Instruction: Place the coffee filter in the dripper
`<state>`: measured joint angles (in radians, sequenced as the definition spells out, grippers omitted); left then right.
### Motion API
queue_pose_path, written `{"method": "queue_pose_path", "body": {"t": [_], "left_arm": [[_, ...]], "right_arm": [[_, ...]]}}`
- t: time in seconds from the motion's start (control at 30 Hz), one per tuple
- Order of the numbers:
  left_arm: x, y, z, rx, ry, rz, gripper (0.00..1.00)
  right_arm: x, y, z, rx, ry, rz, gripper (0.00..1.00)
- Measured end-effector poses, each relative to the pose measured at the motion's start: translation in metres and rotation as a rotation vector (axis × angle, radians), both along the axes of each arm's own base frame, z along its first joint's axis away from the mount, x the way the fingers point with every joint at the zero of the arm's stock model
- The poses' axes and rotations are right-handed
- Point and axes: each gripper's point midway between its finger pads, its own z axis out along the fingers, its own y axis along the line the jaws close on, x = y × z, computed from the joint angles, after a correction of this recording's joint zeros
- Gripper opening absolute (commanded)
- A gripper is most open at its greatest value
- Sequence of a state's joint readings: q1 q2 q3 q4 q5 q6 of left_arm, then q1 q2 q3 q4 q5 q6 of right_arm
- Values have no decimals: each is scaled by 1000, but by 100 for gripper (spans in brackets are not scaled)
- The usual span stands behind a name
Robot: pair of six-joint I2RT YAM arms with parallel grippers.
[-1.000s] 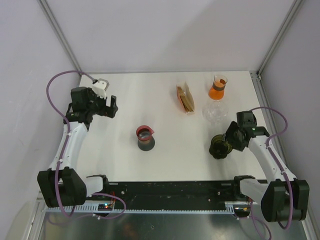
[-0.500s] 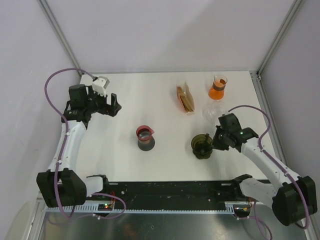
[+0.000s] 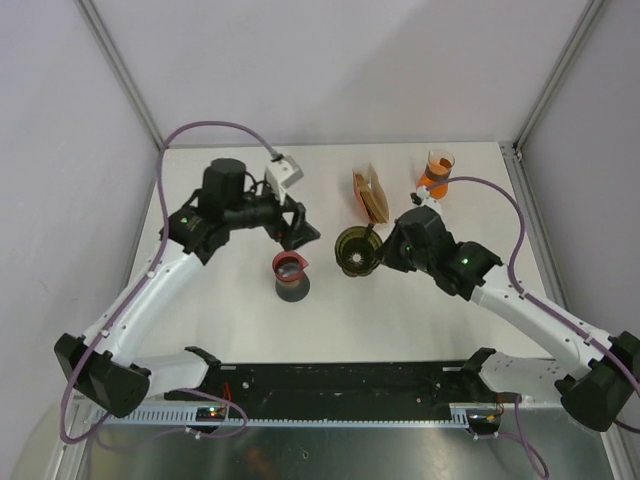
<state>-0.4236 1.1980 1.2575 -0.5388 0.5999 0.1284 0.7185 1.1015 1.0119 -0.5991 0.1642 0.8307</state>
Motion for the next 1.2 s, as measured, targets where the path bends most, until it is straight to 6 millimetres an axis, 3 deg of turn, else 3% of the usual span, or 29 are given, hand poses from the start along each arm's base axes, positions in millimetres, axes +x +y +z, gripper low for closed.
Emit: {"method": "queue_pose_path", "body": {"t": [0.13,0.23,0.43,0.5,0.6,0.67,0.73,0.83,0.93,1.03,1.2], "left_arm": [[-17,-31,-8,49,-3,-62,95],[-18,-46,-29,111,23,-67,89],[-2,-52,-73,231,95,-7,69],[2,-54,-76,238,103,0,53],[-1,-57,-74,230,109,-7,17],[-3,-62,-71,216,105,-20,4],[1,-64,-67,198,99,-1,1],[2,-62,-62,188,81,-5,0],[-4,-56,-63,225,53,-52,0],[-14,-47,-67,275,33,-111,0],[-37,-33,-67,347,14,-240,0]], "right_arm": [[0,16,3,13,-21,16,0],[-1,22,6,24,-34,20,0],[-2,31,15,45,-59,33,0],[-2,32,13,40,-57,34,0],[-1,36,15,50,-65,43,0],[1,38,16,46,-78,54,0],[-2,41,15,40,-79,86,13],[-8,50,18,38,-100,187,47],[-18,61,31,41,-171,349,72],[-35,62,54,27,-299,529,81],[-72,43,110,-10,-615,806,83]]}}
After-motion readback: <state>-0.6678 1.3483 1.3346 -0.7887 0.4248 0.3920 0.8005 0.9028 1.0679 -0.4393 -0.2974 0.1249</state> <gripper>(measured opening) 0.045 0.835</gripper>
